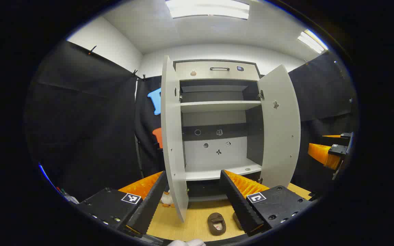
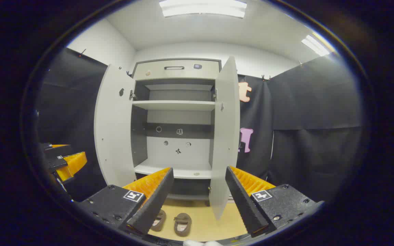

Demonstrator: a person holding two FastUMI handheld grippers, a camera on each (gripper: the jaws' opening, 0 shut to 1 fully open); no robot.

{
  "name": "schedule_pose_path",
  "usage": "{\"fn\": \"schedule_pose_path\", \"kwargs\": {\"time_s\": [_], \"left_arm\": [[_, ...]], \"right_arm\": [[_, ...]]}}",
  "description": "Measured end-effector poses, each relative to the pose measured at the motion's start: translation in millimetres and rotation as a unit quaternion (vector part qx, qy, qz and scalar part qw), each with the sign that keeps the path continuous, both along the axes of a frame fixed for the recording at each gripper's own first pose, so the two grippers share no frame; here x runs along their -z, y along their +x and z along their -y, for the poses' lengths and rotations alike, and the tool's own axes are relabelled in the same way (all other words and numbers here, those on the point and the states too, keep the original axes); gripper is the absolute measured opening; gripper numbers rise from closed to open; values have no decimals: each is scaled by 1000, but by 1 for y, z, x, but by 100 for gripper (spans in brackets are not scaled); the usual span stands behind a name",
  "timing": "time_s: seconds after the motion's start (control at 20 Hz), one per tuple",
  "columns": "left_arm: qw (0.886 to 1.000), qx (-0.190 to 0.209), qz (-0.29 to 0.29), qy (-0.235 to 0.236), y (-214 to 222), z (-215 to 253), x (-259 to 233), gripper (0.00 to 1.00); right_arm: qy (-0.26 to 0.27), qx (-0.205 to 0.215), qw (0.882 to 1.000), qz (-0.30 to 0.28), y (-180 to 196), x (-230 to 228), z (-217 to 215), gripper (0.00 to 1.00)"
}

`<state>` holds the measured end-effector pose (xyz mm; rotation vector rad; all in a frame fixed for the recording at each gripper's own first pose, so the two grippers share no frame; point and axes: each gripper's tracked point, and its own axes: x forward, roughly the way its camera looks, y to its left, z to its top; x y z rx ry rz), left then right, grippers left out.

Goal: Grab one shoe with the right hand and put it into the shoe cabinet, grab the other shoe with the left hand and put it into the shoe cabinet; then close the right door with the right hand and the left door with the left hand.

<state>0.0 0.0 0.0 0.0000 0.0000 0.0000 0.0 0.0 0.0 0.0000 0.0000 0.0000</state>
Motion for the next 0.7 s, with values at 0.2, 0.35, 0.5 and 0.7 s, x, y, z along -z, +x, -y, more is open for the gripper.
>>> {"fn": "schedule_pose_path", "kwargs": {"time_s": [0.2,0.35,0.5,0.7], "left_arm": [[1000,1,0,-1,-1,0,2,96],[1000,-2,-3,2,0,0,5,96],[1000,-3,-1,0,0,-1,3,96],[1000,-7,-1,7,0,-2,5,96]], "right_arm": [[4,3,1000,-1,1,0,1,100],[0,6,1000,-1,2,0,2,99],[0,6,1000,-3,4,2,3,99],[-4,3,1000,-9,10,6,0,100]]}}
